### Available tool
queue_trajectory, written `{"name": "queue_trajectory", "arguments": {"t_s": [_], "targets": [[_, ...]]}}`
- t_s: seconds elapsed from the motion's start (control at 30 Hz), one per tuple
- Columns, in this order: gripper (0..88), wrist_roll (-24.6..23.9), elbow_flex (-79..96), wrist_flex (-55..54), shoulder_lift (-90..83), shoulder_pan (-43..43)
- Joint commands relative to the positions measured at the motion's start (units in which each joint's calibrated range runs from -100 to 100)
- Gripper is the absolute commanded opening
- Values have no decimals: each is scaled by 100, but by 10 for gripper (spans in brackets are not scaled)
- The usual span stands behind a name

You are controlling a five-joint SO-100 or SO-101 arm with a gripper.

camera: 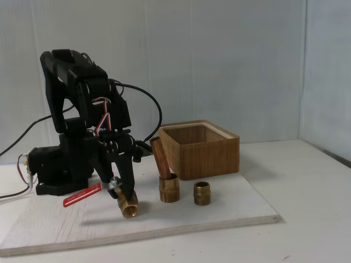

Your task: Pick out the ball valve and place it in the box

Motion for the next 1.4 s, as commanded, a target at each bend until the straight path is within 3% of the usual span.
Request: {"name": "queue_trajectory", "arguments": {"t_s": [0.0,0.8,1.37], "targets": [[64,41,-656,563,-103,7],[64,98,-2895,2775,-103,-170],[64,52,-4023,4162,-103,-1196]]}}
